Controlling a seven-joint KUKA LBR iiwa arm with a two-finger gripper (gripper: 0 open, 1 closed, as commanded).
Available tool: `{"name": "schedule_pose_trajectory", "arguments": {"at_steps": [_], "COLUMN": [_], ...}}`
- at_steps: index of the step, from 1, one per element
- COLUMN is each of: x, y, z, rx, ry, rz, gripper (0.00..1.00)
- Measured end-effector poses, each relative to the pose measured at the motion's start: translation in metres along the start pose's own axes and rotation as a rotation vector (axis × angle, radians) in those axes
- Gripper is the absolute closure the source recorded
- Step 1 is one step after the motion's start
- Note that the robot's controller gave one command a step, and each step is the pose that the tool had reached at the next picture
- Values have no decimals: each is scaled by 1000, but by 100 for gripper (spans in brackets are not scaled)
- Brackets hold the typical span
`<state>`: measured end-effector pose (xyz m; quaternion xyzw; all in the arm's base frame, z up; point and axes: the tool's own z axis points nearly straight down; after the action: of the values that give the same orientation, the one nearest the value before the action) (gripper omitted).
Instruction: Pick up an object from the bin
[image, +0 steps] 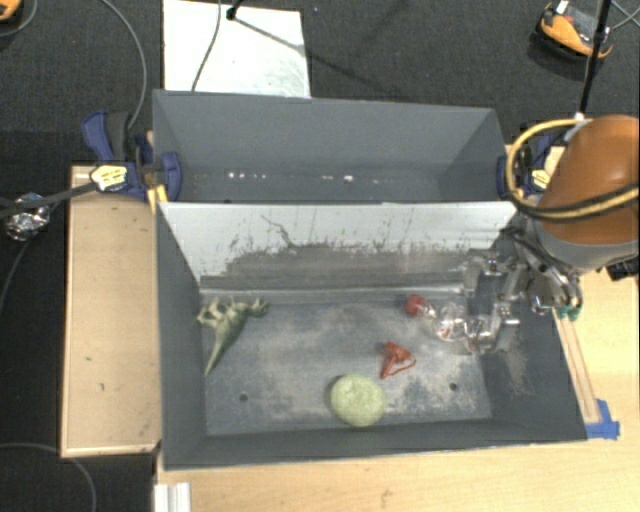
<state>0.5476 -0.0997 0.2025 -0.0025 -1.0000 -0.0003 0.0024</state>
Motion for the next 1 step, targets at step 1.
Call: {"name": "schedule_pose_trajectory", "arguments": {"at_steps": [1], "x": [-1], "y": [0], "z": [-5], "rx": [1], "ry": [-8], "rz": [-3], "gripper": [0]}}
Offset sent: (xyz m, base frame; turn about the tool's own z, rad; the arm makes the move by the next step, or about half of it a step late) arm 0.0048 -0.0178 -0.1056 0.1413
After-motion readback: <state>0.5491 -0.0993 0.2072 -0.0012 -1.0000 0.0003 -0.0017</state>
